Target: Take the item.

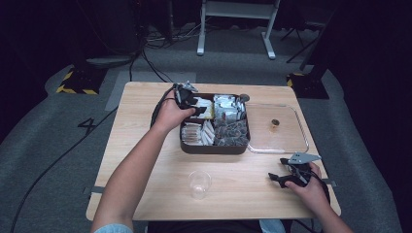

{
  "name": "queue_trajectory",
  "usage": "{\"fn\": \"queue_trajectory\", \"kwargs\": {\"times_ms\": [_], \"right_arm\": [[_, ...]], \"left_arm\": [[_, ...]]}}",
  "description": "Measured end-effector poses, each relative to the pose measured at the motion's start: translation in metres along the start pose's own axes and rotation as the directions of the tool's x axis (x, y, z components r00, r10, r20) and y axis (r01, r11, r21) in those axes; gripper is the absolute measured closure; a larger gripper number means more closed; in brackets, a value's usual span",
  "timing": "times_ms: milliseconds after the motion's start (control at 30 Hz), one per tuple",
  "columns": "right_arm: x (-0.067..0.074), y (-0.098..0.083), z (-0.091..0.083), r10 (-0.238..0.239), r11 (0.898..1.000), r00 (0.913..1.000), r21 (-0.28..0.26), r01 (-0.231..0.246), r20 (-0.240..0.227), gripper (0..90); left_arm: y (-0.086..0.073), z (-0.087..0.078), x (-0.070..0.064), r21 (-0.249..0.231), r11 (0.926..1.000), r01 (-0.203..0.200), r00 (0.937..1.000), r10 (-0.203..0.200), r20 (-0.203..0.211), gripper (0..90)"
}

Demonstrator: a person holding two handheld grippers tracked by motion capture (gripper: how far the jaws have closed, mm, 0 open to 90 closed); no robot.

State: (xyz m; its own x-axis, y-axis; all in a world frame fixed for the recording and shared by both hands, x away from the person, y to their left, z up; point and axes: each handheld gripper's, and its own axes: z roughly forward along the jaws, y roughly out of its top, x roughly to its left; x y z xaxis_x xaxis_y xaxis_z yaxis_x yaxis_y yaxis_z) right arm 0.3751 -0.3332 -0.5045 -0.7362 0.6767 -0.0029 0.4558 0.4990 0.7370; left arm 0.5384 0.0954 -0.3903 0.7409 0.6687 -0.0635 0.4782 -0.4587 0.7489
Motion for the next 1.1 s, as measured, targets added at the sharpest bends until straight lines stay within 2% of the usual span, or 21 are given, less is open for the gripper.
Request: {"fn": "queue_trajectory", "kwargs": {"times_ms": [100, 133, 167, 200, 433, 467, 567, 800, 833, 1100], "right_arm": [[0.0, 0.0, 0.0, 0.0, 1.0, 1.0, 0.0, 0.0, 0.0, 14.7], [0.0, 0.0, 0.0, 0.0, 1.0, 1.0, 0.0, 0.0, 0.0, 14.7], [0.0, 0.0, 0.0, 0.0, 1.0, 1.0, 0.0, 0.0, 0.0, 14.7], [0.0, 0.0, 0.0, 0.0, 1.0, 1.0, 0.0, 0.0, 0.0, 14.7], [0.0, 0.0, 0.0, 0.0, 1.0, 1.0, 0.0, 0.0, 0.0, 14.7], [0.0, 0.0, 0.0, 0.0, 1.0, 1.0, 0.0, 0.0, 0.0, 14.7], [0.0, 0.0, 0.0, 0.0, 1.0, 1.0, 0.0, 0.0, 0.0, 14.7], [0.0, 0.0, 0.0, -0.001, 1.0, 1.0, -0.001, 0.001, -0.001, 15.6], [0.0, 0.0, 0.0, 0.0, 1.0, 1.0, -0.001, 0.0, -0.002, 15.7], [0.0, 0.0, 0.0, 0.0, 1.0, 1.0, -0.001, 0.0, -0.002, 15.6]], "left_arm": [[0.0, 0.007, 0.003, 0.016, 0.9999, -0.003, 0.9999, 0.003, -0.017, 48.0], [0.0, 0.015, 0.006, 0.03, 0.9995, 0.005, 0.9999, -0.005, -0.013, 49.5], [0.0, 0.015, 0.006, 0.03, 0.9995, 0.005, 0.9999, -0.005, -0.013, 49.8], [0.0, 0.023, 0.009, 0.051, 0.9987, 0.003, 1.0, -0.003, -0.004, 51.2], [-0.003, 0.048, 0.016, 0.111, 0.9937, 0.016, 0.9998, -0.017, 0.009, 58.5], [-0.003, 0.048, 0.016, 0.111, 0.9937, 0.016, 0.9998, -0.017, 0.009, 60.1], [-0.006, 0.056, 0.02, 0.132, 0.99, 0.049, 0.9987, -0.051, 0.009, 64.7], [-0.01, 0.063, 0.026, 0.155, 0.985, 0.075, 0.9962, -0.081, 0.031, 72.7], [-0.011, 0.065, 0.027, 0.159, 0.9841, 0.08, 0.9953, -0.088, 0.041, 73.2], [-0.013, 0.071, 0.029, 0.174, 0.9813, 0.081, 0.9949, -0.09, 0.044, 72.9]]}}
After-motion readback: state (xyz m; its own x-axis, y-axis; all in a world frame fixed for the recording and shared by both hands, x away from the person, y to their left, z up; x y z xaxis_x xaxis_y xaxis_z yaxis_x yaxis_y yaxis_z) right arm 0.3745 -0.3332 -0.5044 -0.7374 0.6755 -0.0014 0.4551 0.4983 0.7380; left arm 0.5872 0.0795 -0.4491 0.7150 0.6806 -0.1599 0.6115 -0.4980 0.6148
